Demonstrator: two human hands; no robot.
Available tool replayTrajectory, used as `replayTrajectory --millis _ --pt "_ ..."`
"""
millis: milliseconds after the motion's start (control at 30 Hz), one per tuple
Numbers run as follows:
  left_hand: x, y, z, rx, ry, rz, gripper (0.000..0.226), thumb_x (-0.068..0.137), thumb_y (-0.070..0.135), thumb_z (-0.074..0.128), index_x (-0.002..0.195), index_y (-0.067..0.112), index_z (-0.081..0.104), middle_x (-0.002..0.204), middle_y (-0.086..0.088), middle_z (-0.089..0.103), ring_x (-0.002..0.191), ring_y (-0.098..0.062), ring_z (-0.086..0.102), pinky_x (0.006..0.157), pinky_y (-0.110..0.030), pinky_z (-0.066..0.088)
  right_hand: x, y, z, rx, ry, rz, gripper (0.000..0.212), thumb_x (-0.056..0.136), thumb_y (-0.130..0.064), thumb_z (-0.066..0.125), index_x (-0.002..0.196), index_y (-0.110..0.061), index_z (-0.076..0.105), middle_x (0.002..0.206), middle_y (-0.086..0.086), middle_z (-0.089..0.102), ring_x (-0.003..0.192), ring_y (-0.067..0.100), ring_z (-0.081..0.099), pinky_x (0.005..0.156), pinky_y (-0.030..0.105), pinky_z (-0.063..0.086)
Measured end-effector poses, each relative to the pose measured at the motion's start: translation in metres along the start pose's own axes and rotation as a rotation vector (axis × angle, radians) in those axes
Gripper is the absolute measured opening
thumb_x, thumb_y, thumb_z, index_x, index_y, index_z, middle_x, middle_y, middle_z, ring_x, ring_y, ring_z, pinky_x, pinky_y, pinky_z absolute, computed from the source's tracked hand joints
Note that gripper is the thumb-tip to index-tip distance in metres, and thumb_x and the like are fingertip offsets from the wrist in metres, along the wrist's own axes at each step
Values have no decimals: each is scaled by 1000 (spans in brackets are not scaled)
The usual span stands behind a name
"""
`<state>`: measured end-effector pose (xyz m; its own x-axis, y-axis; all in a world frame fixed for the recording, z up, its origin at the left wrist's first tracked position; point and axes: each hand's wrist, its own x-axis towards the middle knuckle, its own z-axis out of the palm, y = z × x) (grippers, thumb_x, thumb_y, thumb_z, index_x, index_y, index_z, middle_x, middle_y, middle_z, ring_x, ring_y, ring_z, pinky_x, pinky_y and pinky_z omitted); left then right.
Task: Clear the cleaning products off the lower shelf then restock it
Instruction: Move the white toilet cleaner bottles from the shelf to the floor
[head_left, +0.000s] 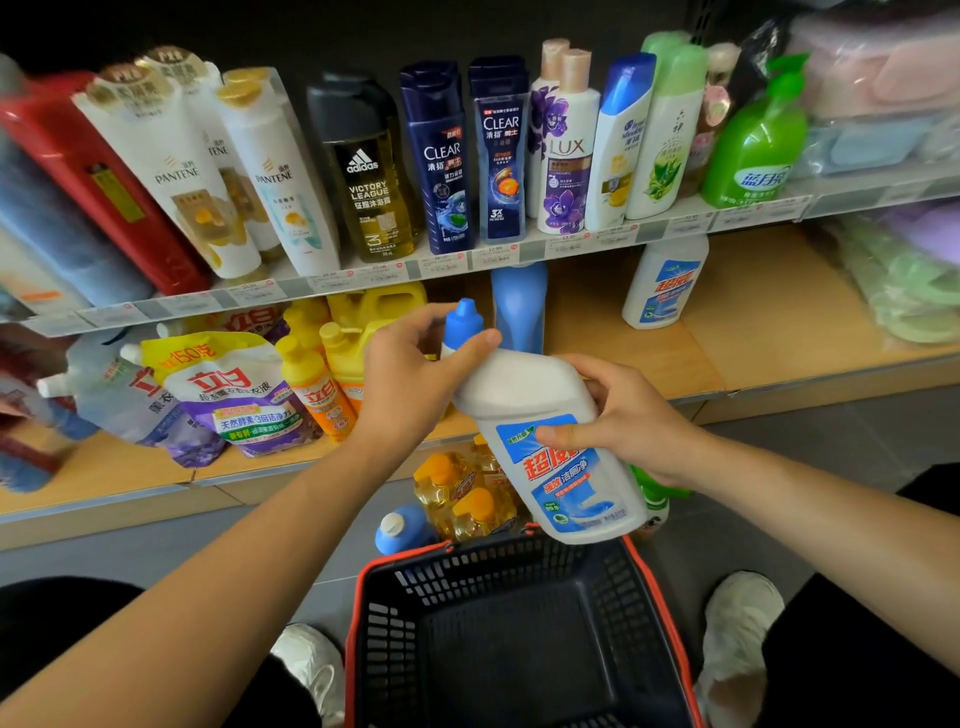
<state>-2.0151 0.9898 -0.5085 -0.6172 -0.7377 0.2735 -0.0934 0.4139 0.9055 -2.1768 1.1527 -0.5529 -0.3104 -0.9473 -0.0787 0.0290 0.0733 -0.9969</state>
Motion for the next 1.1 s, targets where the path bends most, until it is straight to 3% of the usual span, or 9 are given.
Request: replayTrajectory --millis 100,200,333,500,633,767,900,1033,1100 --pt "-3 1 2 135 152 28 21 78 40 85 91 28 75 82 13 73 73 -10 67 67 -43 59 -1 1 6 -92 40 -44 63 69 -16 90 123 -28 61 111 0 75 97 19 75 72 35 62" --pt "-4 -2 3 266 199 116 24 83 43 79 91 20 77 75 7 71 66 -10 60 61 -40 52 0 3 10 -183 92 -75 65 69 -17 92 126 -26 61 111 -2 74 98 17 74 76 40 63" --pt "-1 -5 3 283 108 157 27 91 41 71 95 15 75 71 14 61 65 -8 53 58 -30 43 -2 4 8 -161 83 -70 64 71 -16 90 126 -25 60 110 -2 75 97 17 74 74 37 63" --pt "-1 -1 3 7 -75 70 23 101 31 60 121 22 67 101 3 71 94 -12 66 74 -31 55 -1 2 6 -104 71 -54 62 72 -12 89 125 -26 60 109 -1 75 97 19 75 73 36 63" --pt "1 9 3 -272 -159 -26 22 107 21 46 108 18 68 91 -1 71 87 -7 66 73 -17 51 -1 1 5 -82 61 -35 62 72 -12 89 125 -27 61 110 -1 76 97 19 75 72 34 63" --pt "3 10 1 -355 -224 -80 29 107 17 44 125 23 65 111 -2 73 97 -18 69 83 -24 57 0 3 3 -63 52 0 61 73 -12 88 125 -28 61 110 -1 76 97 21 75 72 36 63" --pt "0 -3 3 -369 -307 -102 50 107 19 44 153 38 34 145 6 57 130 -9 56 105 -27 49 -2 -1 0 -7 102 10 60 71 -15 88 124 -26 62 108 2 76 96 23 75 71 37 63" --pt "-10 -24 6 -203 -546 -252 52 96 32 62 146 30 47 131 9 67 123 -11 62 94 -31 56 -1 -9 -5 128 195 20 62 65 -20 87 122 -24 62 106 6 76 95 27 75 70 38 62" --pt "-21 -32 14 -182 -647 -348 53 88 32 73 138 26 56 126 6 71 118 -14 66 97 -39 56 0 -13 -7 201 221 19 63 67 -20 86 125 -20 61 109 9 75 98 30 74 70 40 62"
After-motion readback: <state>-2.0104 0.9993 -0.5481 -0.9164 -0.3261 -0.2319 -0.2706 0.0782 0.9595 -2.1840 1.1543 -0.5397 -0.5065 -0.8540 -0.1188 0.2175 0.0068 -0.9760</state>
